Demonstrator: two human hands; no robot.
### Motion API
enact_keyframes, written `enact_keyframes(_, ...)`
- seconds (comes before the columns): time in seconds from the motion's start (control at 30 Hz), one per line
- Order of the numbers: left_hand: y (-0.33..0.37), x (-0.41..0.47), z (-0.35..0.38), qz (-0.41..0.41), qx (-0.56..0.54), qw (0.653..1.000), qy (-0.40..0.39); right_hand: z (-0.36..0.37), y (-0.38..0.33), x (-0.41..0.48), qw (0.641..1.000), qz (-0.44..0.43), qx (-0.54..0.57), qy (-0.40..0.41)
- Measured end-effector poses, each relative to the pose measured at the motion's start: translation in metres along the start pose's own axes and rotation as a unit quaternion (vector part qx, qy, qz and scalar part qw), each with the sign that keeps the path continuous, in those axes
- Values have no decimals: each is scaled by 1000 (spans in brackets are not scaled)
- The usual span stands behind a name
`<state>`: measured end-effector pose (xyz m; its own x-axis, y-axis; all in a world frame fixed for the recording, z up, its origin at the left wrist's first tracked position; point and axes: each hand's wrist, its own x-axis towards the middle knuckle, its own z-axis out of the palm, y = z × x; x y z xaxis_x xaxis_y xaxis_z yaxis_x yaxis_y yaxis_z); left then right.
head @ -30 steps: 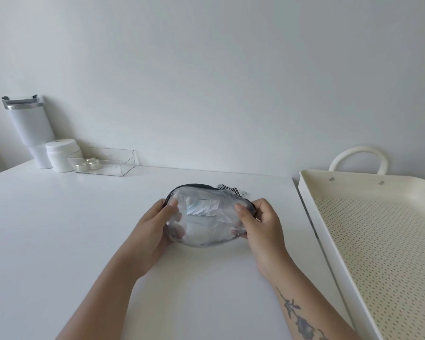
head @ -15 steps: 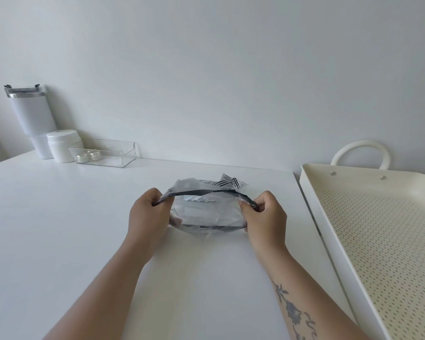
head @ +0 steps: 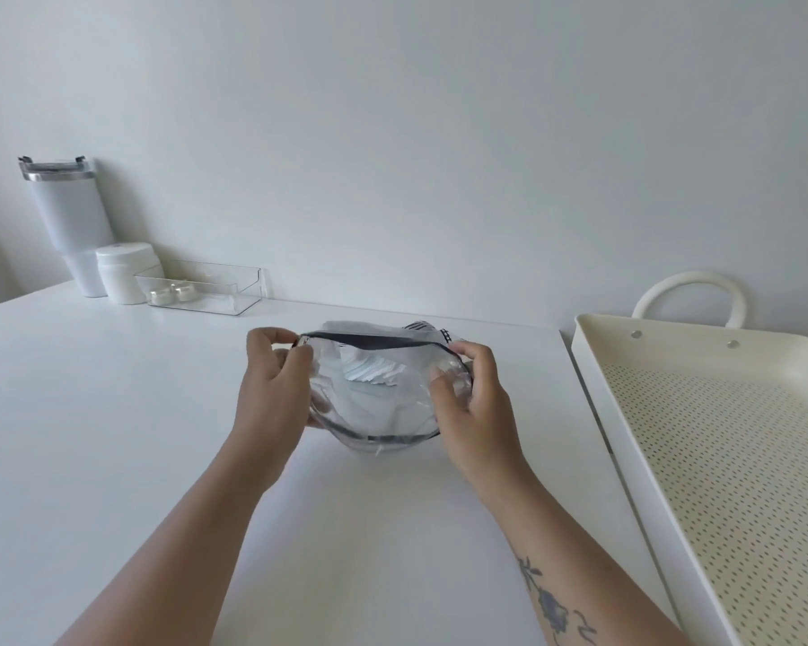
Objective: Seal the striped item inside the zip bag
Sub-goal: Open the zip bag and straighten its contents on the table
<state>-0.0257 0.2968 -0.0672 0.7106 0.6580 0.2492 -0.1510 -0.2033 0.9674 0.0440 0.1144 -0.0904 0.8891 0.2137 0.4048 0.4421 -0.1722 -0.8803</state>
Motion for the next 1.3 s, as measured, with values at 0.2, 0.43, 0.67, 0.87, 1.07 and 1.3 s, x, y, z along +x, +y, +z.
enact_keyframes(0.2, -1, 2, -4, 82, 109, 988, 76, -6, -2, 0, 992, -77, -64, 72)
enact_keyframes(0.43, -4, 0, -7, 33, 189, 972, 134, 2, -5, -2, 978, -66, -161, 115)
enact_keyframes(0.67, 2, 3, -7, 31, 95, 994, 35, -7, -7, -1, 982, -138, -100, 84)
enact_keyframes(0.87, 0, 2, -8, 55, 116, 990, 62, -3, -19, -6, 951, -169, -258, 4)
enact_keyframes(1.07, -5, 1, -5, 25, 113, 991, 69, 4, -20, -10, 931, -164, -309, -101)
enact_keyframes(1.3, -3, -2, -2, 34, 139, 990, -4, 10, -13, -8, 898, -200, -385, -73)
